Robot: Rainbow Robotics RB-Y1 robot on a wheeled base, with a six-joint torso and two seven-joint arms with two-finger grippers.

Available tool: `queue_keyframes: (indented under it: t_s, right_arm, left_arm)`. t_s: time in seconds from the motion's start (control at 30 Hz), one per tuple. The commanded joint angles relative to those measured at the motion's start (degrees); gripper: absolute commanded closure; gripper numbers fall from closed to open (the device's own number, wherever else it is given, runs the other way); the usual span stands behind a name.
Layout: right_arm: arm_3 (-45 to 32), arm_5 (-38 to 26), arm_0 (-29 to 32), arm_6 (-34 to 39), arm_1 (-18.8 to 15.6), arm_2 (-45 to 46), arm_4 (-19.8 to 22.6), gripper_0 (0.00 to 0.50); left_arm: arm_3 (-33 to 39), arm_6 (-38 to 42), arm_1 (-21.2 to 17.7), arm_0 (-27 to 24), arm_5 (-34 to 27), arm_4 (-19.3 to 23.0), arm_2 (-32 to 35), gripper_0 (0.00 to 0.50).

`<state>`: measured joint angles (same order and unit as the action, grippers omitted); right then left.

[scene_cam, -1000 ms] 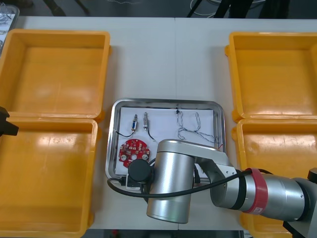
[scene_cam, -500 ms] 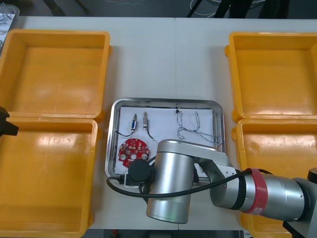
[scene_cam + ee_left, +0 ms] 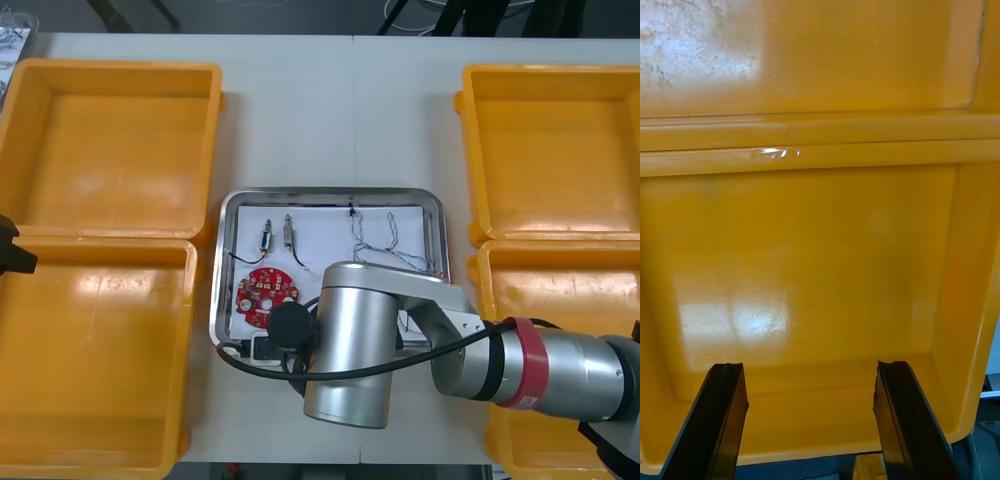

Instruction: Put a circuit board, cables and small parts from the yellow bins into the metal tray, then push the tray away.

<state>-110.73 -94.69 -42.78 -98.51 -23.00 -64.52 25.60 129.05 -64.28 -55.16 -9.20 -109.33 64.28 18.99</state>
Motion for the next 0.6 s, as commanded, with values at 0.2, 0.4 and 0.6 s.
queue_keyframes:
  t_s: [0.2, 0.4, 0.6]
  right_arm:
    - [-0.7, 2.8, -7.0, -3.7, -4.5, -0.7, 4.3, 0.5]
    - [1.1, 4.7, -10.7, -5.3, -6.1, -0.7, 6.8, 0.5]
    - [4.1, 6.3, -13.3, -6.6, -5.7, -0.7, 7.9, 0.5]
  left_arm:
    - [1.4, 1.1, -2.3, 0.9, 0.4, -0.2, 1.5, 0.0]
    - [1.4, 1.1, -2.3, 0.9, 0.4, -0.2, 1.5, 0.0]
    - [1.4, 1.1, -2.3, 0.9, 0.4, -0.2, 1.5, 0.0]
